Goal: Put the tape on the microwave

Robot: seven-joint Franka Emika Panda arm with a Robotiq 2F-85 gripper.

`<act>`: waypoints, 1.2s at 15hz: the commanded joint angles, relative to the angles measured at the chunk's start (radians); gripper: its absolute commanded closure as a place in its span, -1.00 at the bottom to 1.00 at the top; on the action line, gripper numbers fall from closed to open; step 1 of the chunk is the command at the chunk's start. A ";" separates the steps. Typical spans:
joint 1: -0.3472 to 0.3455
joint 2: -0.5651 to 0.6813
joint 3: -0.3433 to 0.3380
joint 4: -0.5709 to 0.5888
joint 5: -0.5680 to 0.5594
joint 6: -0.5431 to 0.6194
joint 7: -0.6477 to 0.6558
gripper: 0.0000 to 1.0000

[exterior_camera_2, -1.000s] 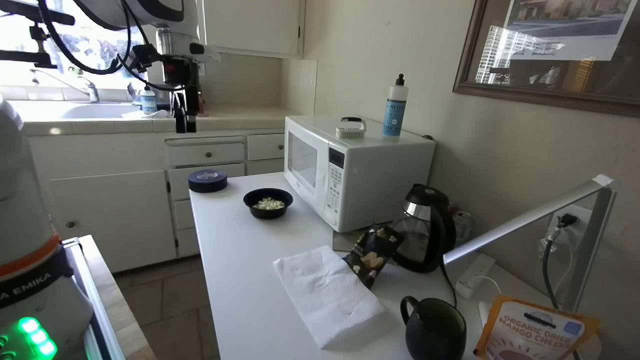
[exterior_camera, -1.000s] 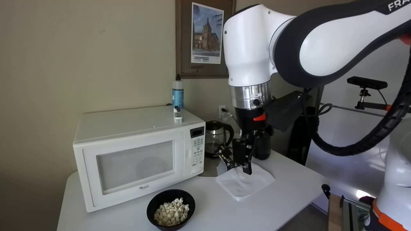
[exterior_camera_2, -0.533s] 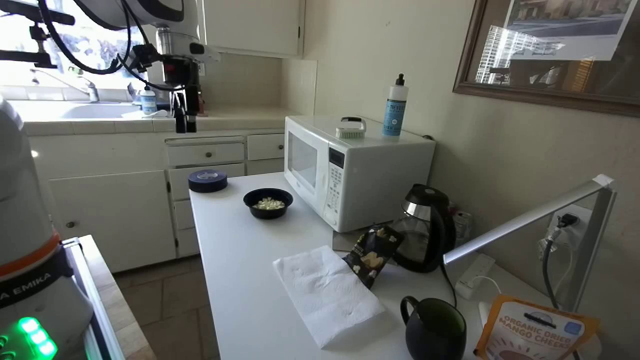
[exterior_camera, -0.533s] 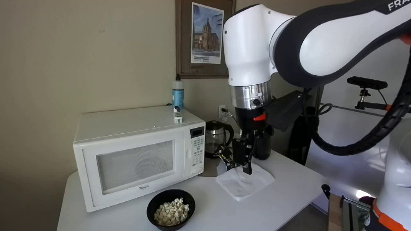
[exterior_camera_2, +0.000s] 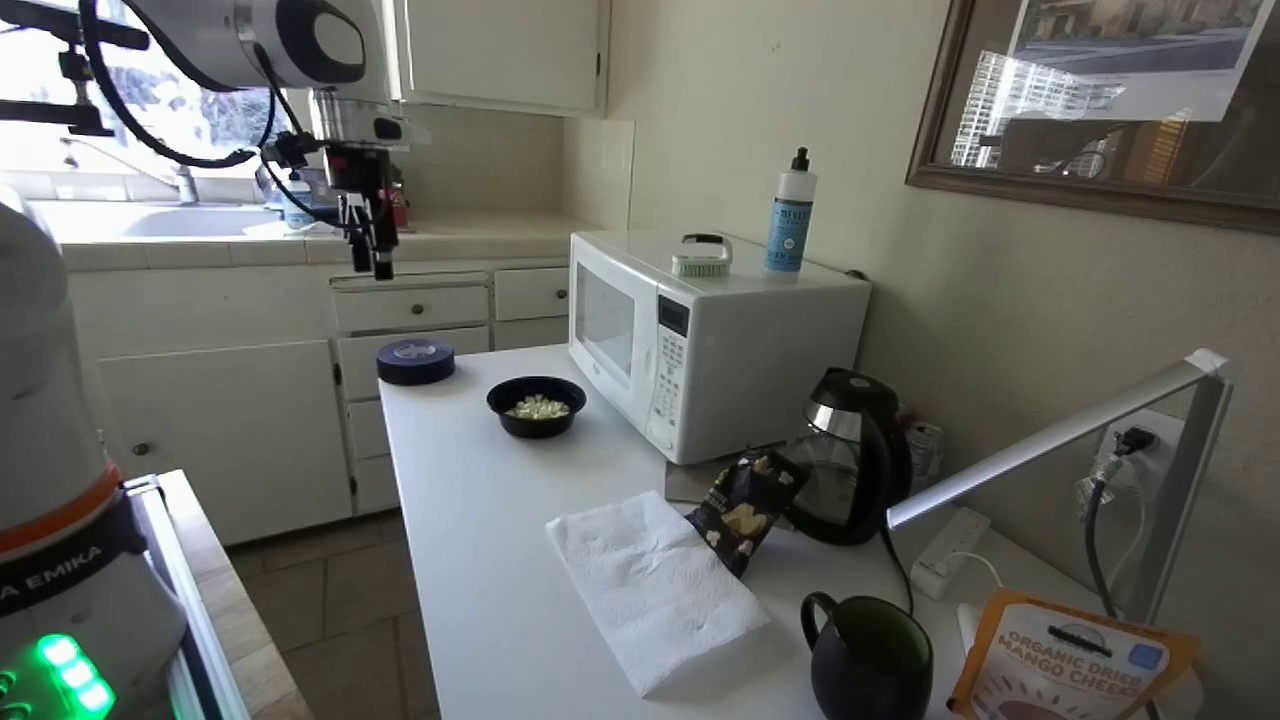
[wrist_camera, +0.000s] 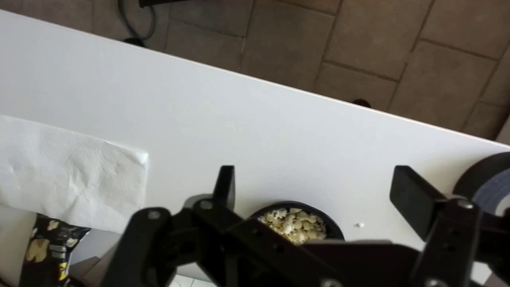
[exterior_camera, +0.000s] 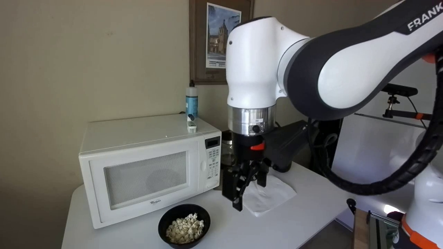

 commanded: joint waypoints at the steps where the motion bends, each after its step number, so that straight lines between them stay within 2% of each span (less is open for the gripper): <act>1: 0.021 0.232 0.016 0.099 -0.033 0.126 0.124 -1.00; 5: 0.087 0.469 -0.019 0.252 -0.150 0.165 0.278 -1.00; 8: 0.191 0.647 -0.081 0.398 -0.221 0.148 0.381 -1.00; 14: 0.416 0.941 -0.226 0.684 -0.271 0.181 0.436 -1.00; 16: 0.464 1.017 -0.269 0.758 -0.277 0.246 0.450 -1.00; 17: 0.445 0.928 -0.257 0.667 -0.232 0.218 0.408 -1.00; 18: 0.462 0.955 -0.271 0.688 -0.228 0.227 0.409 -1.00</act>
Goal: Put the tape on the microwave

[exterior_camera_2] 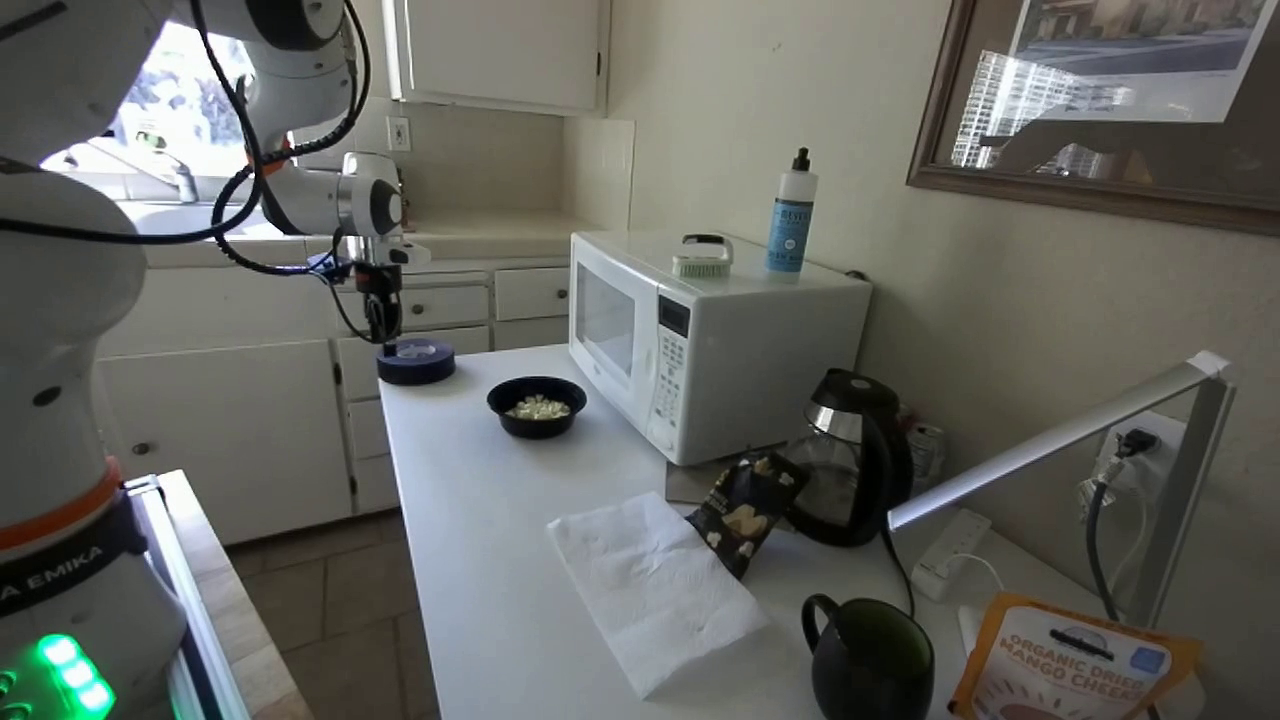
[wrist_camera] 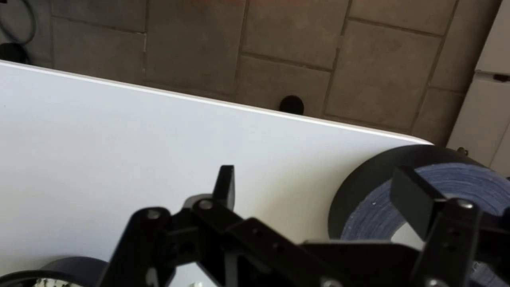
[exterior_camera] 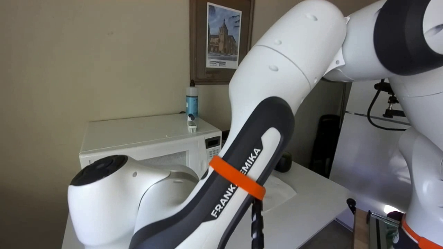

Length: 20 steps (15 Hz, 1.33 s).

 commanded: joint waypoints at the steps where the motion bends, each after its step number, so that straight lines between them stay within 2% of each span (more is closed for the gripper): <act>1: 0.029 0.004 -0.030 0.005 0.025 0.000 -0.016 -1.00; 8: 0.025 -0.015 -0.032 0.001 0.023 0.000 -0.016 -1.00; 13: 0.049 0.090 -0.081 0.098 0.033 0.030 0.054 -1.00; 20: 0.073 0.232 -0.106 0.223 0.086 0.185 0.053 -1.00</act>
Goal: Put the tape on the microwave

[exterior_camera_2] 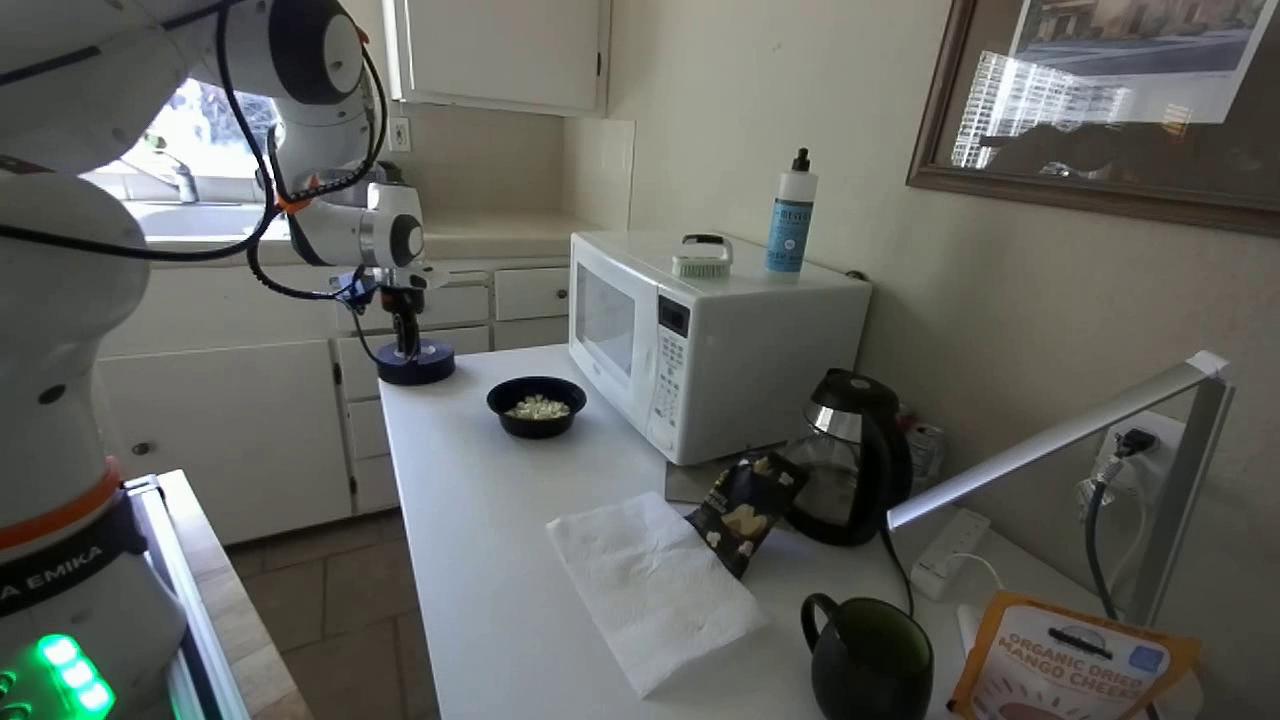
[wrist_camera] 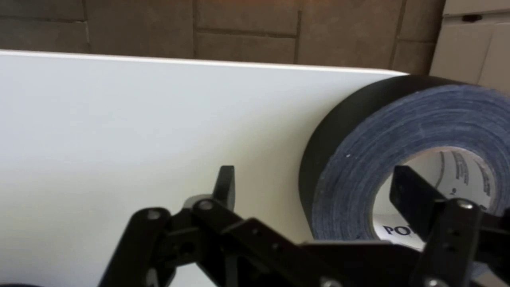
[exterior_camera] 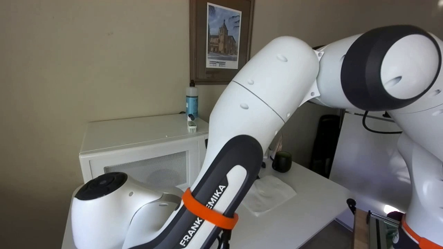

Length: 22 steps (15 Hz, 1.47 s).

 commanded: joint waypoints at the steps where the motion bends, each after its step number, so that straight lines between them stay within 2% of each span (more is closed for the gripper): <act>1: 0.045 0.085 -0.038 0.092 0.039 0.045 0.012 -1.00; 4: 0.071 0.123 -0.069 0.134 0.052 0.047 0.024 -1.00; 5: 0.082 0.134 -0.082 0.149 0.055 0.041 0.031 -0.50; 6: 0.088 0.141 -0.089 0.160 0.059 0.036 0.033 -0.46; 11: 0.104 0.127 -0.102 0.186 0.090 -0.026 0.052 0.34; 13: 0.104 0.107 -0.107 0.180 0.098 -0.050 0.069 0.57; 18: 0.089 0.007 -0.123 0.104 0.108 -0.005 0.127 0.59; 22: 0.068 -0.134 -0.134 0.058 0.104 -0.073 0.148 0.59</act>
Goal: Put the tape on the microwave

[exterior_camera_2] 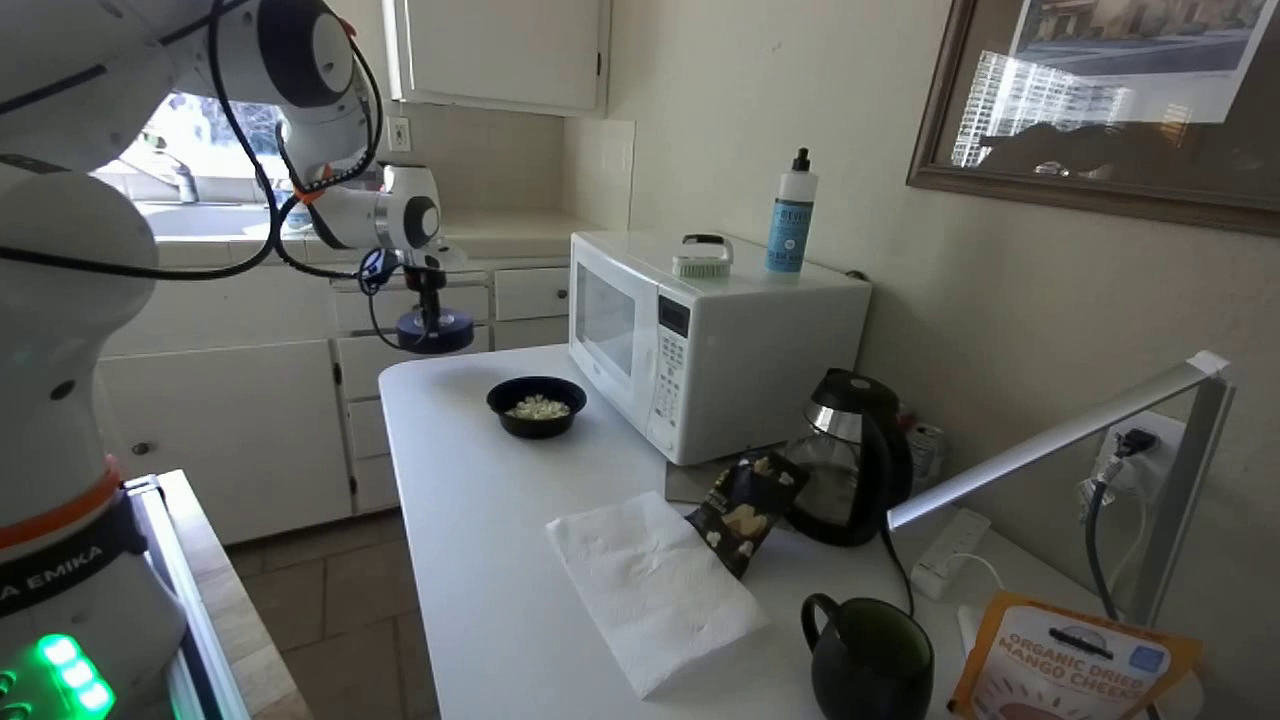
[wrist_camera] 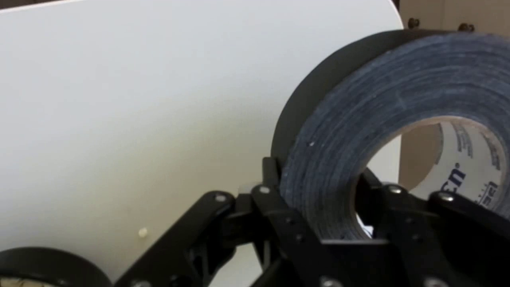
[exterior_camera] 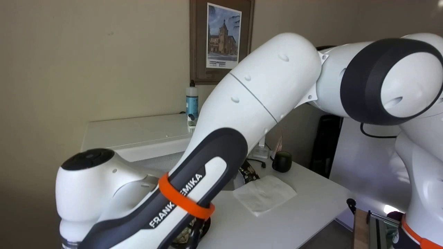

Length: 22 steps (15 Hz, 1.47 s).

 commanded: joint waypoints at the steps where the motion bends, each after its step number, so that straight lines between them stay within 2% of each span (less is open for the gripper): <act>1: -0.020 -0.185 0.002 -0.094 0.013 -0.075 0.017 0.59; 7: -0.105 -0.395 0.035 -0.077 0.012 -0.424 0.013 0.59; 12: -0.217 -0.542 0.060 -0.026 0.003 -0.633 0.023 0.59; 16: -0.337 -0.575 0.066 0.054 0.042 -0.719 0.084 0.59; 17: -0.356 -0.563 0.060 0.083 0.024 -0.724 0.120 0.59; 20: -0.416 -0.501 0.059 0.155 0.061 -0.712 0.203 0.59; 22: -0.430 -0.430 0.057 0.214 0.077 -0.707 0.288 0.59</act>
